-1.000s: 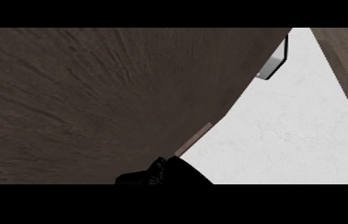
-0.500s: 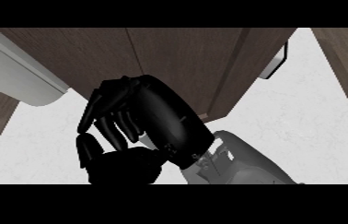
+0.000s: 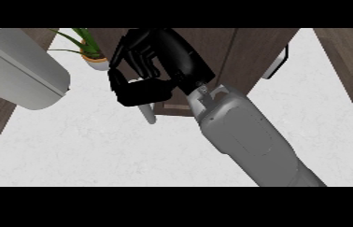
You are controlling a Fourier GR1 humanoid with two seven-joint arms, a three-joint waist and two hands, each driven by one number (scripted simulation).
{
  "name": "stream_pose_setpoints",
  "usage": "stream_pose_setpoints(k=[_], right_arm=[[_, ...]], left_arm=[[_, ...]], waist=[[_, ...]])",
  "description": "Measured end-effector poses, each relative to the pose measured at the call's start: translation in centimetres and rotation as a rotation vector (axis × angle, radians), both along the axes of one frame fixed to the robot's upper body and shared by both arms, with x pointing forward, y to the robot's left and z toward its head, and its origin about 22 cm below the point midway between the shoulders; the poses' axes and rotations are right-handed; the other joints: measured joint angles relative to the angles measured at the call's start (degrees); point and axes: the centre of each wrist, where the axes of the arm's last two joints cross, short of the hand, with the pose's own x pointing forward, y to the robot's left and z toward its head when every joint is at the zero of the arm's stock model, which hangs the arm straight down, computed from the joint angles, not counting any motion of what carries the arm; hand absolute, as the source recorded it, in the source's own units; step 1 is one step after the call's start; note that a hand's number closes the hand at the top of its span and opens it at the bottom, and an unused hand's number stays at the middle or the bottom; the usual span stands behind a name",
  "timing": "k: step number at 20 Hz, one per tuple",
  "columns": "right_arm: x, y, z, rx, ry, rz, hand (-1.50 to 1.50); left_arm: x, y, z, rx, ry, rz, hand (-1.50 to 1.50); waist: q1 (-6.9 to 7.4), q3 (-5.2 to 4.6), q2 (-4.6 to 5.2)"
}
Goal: Pick up the wine, place it into the cabinet and close the cabinet
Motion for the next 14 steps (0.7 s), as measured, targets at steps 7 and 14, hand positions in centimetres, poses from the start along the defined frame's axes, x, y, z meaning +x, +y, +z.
stream_pose_setpoints(k=[7,14], right_arm=[[2.1,-0.5,-0.5,0.005,-0.012,0.073,1.50],[3.5,-1.2,-0.8,-0.011,-0.050,0.134,1.50]], left_arm=[[1.6,-2.6,-0.4,-0.006,0.019,-0.023,-1.50],[2.9,-3.8,-1.1,-0.014,0.024,-0.011,-1.50]], waist=[[0.01,-0.28,-0.82],[0.43,-0.85,-1.21]])
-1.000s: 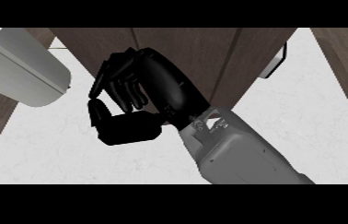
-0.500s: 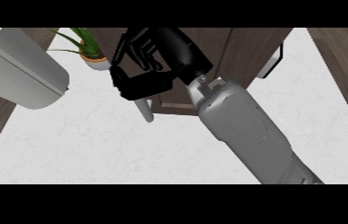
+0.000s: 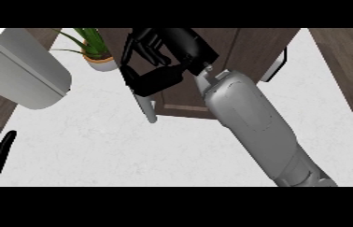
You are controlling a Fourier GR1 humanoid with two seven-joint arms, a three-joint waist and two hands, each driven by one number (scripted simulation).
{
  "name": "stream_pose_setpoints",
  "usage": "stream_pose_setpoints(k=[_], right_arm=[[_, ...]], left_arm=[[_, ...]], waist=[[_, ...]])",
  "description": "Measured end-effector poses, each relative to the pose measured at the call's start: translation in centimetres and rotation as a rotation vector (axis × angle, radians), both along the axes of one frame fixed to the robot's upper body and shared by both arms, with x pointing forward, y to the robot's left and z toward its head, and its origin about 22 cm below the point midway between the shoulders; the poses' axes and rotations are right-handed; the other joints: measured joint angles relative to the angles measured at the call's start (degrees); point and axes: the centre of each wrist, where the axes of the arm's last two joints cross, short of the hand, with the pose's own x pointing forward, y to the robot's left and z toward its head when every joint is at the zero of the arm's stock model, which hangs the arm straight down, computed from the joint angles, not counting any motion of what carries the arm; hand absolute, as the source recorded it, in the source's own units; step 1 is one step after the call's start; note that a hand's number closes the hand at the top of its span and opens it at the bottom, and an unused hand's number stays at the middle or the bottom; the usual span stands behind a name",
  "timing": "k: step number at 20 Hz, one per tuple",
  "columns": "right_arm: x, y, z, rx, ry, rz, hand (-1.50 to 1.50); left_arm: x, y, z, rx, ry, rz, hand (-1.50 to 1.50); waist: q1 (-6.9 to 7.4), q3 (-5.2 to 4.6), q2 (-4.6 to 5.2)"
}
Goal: Pick up the wine, place it into the cabinet and close the cabinet
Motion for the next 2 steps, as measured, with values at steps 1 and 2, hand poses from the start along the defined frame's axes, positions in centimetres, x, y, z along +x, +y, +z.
stream_pose_setpoints(k=[1,2], right_arm=[[0.13,0.02,0.05,-0.003,-0.004,0.008,1.50],[0.26,-0.06,0.02,-0.004,-0.011,0.014,1.50]], left_arm=[[0.31,-0.17,-0.04,-0.003,-0.002,0.001,-1.50],[0.45,-0.31,-0.23,-0.005,0.002,0.004,-1.50]], waist=[[-0.08,-0.09,0.04],[-0.04,-0.19,0.02]])
